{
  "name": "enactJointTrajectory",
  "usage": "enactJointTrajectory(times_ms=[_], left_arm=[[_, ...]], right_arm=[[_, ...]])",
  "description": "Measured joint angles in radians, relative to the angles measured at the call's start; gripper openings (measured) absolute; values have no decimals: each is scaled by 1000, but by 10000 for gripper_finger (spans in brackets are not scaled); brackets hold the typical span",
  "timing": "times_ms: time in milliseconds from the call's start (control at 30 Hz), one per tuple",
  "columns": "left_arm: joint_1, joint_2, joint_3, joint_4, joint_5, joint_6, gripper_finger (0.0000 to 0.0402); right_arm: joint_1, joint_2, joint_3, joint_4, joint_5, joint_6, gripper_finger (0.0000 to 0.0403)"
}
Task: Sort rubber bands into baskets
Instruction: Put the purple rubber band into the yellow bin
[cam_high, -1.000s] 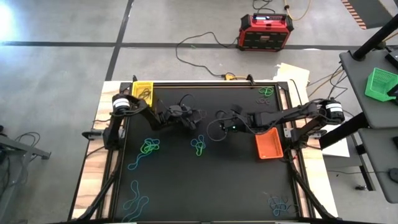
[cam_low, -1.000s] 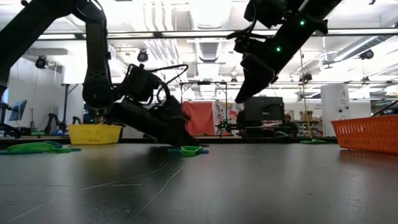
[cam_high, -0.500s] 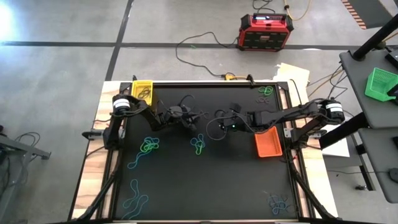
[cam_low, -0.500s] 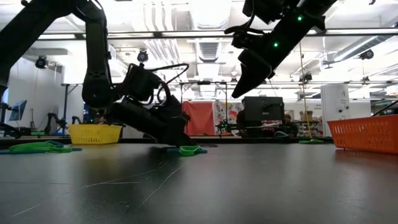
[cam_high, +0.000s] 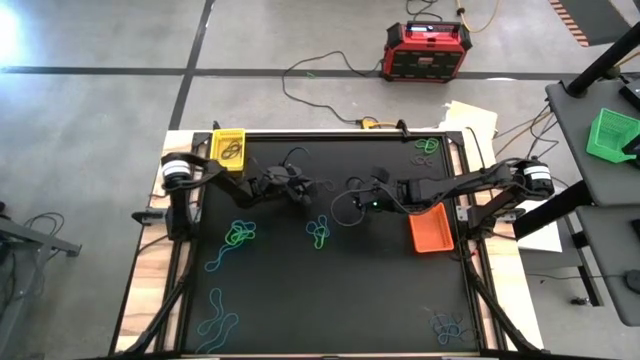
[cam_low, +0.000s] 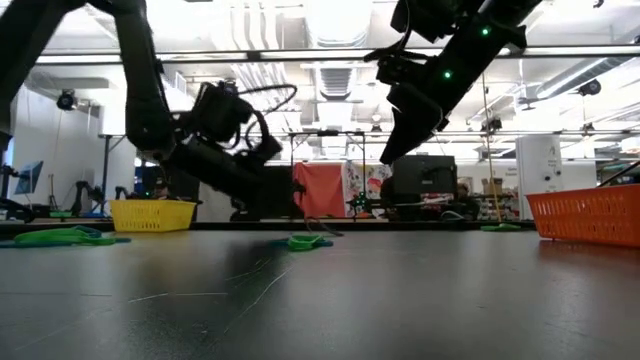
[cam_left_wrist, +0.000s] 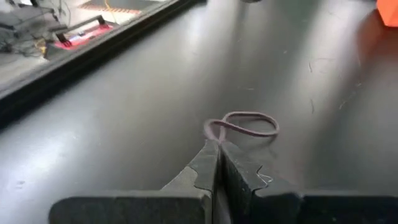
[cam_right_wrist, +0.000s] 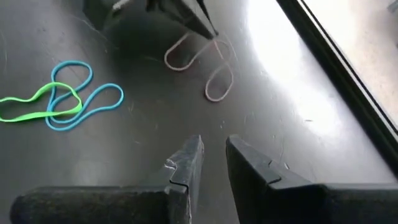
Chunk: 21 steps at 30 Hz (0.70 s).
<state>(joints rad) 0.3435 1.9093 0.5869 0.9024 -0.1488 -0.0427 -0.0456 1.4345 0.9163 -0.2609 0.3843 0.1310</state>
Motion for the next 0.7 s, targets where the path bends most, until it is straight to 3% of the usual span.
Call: enactJointTrajectory(times_ms=[700], left_arm=[[-1, -317, -149, -23, -2, 31, 0]], right_arm=[[7, 0, -9, 6, -2, 27, 66]])
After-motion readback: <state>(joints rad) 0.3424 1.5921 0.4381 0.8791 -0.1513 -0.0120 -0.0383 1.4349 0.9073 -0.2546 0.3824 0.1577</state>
